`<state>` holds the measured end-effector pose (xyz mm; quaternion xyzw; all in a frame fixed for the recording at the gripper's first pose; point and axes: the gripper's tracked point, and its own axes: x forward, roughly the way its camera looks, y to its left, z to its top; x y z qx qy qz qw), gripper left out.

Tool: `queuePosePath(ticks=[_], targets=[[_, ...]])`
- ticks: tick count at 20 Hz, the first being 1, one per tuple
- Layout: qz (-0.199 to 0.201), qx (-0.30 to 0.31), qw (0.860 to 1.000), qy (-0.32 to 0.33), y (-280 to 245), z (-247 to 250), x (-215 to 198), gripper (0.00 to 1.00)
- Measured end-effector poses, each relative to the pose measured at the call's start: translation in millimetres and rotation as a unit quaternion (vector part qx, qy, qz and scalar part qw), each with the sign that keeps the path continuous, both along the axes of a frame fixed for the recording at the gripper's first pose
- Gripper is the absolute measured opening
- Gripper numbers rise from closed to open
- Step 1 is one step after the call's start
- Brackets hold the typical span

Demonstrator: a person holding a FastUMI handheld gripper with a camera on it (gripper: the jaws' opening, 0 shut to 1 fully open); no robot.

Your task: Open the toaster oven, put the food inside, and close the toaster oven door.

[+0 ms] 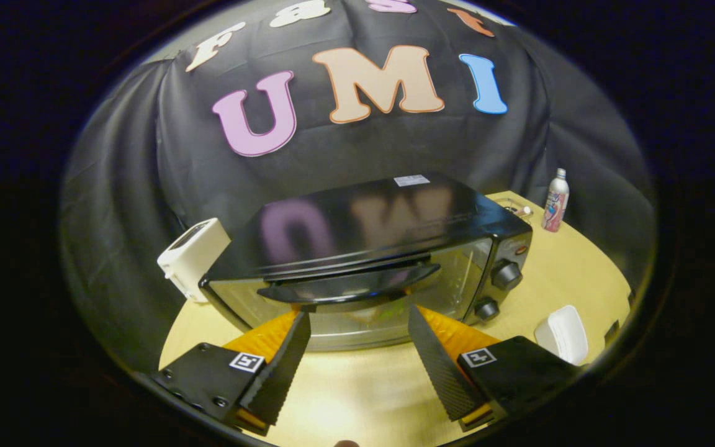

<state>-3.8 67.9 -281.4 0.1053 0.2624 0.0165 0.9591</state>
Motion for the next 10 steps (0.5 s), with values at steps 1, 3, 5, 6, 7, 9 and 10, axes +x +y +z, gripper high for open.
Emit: queuePosePath(ticks=[1, 3, 5, 6, 7, 9, 10], targets=[[0.003, -0.001, 1.000, -0.001, -0.2, 1.8, -0.6, 0.99], [0.006, 0.000, 1.000, -0.002, 0.2, 1.0, 1.7, 0.99], [0.007, -0.003, 1.000, -0.004, 0.1, 1.0, 3.2, 0.99], [0.007, -0.004, 1.000, -0.003, 0.6, 0.7, 3.7, 0.99], [0.008, -0.005, 1.000, -0.002, 1.0, 0.6, 4.7, 0.99], [0.011, -0.010, 1.000, -0.003, 1.9, 0.4, 7.0, 0.99], [0.012, -0.011, 1.000, -0.003, 2.0, -0.1, 8.5, 0.99]])
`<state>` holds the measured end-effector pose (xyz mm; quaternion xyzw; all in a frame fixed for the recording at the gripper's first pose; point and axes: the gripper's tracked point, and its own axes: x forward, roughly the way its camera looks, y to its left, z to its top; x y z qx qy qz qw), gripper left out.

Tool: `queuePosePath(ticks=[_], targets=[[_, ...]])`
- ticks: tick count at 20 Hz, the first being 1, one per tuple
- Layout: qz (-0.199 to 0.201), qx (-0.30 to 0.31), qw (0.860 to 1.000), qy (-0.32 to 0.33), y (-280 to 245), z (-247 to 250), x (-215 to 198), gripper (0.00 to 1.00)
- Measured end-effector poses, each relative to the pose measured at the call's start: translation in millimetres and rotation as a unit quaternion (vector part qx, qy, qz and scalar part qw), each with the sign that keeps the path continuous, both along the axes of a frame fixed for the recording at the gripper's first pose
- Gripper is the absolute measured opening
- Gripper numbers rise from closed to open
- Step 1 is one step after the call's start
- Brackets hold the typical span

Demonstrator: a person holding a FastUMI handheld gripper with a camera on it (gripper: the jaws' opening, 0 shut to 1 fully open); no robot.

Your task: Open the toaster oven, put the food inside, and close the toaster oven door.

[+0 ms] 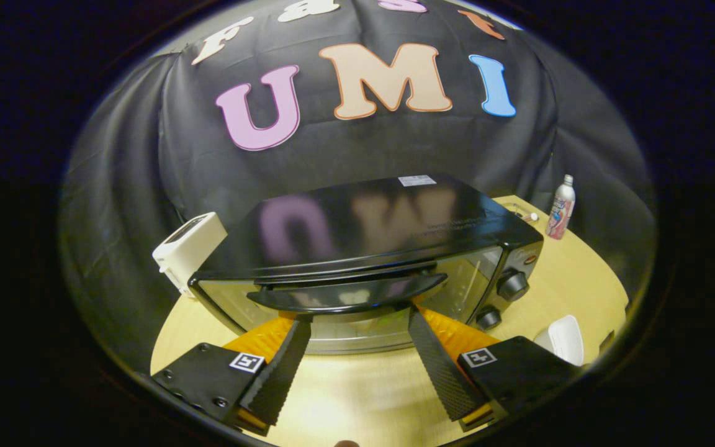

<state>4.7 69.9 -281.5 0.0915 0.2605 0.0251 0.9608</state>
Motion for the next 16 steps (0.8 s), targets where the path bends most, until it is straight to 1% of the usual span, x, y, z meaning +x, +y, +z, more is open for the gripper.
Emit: queuePosePath(ticks=[9, 13, 16], targets=[[0.004, 0.004, 1.000, 0.001, 5.4, -0.8, 0.9, 0.99], [0.007, -0.003, 1.000, -0.005, 0.3, 7.3, -11.1, 0.99], [0.023, -0.017, 1.000, -0.012, -1.0, 18.4, -23.3, 0.99]])
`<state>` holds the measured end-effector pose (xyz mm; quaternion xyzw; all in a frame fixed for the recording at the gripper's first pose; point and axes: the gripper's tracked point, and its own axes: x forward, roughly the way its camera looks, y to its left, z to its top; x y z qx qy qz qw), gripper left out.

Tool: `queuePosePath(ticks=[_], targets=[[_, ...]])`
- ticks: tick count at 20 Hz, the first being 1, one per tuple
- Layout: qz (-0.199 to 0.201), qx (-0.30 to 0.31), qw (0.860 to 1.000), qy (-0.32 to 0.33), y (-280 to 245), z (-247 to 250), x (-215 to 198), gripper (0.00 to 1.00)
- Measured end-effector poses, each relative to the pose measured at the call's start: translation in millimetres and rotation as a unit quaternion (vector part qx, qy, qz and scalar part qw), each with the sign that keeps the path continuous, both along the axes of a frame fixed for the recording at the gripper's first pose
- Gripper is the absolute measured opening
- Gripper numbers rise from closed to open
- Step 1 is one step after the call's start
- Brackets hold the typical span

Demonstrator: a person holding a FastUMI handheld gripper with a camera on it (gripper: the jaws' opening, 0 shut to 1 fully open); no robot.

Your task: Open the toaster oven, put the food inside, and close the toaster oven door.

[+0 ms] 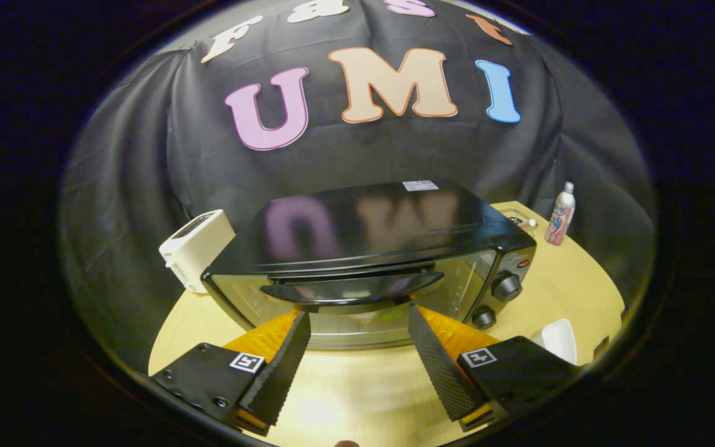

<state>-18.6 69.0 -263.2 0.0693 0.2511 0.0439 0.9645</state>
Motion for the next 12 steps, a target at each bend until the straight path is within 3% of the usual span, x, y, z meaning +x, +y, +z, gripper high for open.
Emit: queuePosePath(ticks=[5, 12], targets=[[0.002, 0.023, 0.998, -0.054, 0.8, 52.2, -7.0, 0.99], [-0.003, 0.029, 0.985, -0.169, -11.9, 170.7, 4.5, 0.99]])
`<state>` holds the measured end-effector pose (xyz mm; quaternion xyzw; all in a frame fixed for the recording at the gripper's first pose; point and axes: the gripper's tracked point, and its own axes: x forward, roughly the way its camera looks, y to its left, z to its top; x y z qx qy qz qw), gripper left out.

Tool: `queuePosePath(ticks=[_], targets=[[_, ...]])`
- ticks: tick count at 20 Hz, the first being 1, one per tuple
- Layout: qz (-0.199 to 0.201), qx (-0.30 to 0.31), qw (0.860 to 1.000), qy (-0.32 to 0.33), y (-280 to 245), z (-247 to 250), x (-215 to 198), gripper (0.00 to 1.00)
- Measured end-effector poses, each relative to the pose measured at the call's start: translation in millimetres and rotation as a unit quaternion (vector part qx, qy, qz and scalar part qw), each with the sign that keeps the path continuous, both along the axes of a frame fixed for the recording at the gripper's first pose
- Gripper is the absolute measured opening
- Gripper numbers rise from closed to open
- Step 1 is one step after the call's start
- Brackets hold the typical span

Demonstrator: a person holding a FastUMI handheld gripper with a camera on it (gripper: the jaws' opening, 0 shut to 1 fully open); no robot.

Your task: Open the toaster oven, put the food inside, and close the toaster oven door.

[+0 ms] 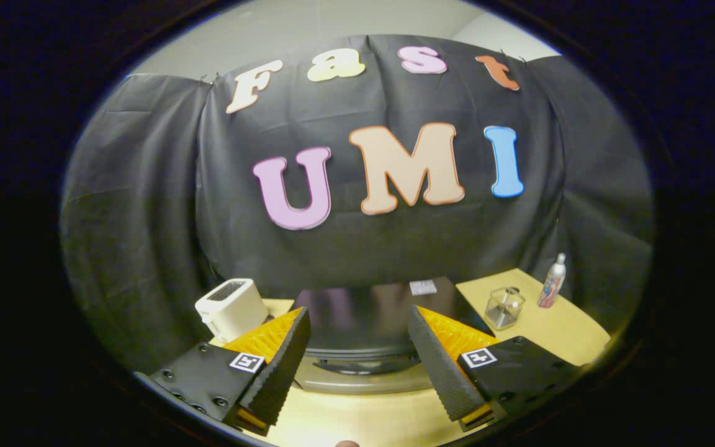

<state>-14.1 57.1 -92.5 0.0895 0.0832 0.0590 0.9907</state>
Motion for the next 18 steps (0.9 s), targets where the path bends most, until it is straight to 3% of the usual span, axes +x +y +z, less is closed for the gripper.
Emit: queuePosePath(ticks=[8, 18], targets=[[-0.009, 0.000, 0.994, -0.105, -10.8, 107.9, 3.0, 0.99], [-0.019, 0.000, 0.994, -0.112, -19.1, 122.9, 0.8, 0.99]])
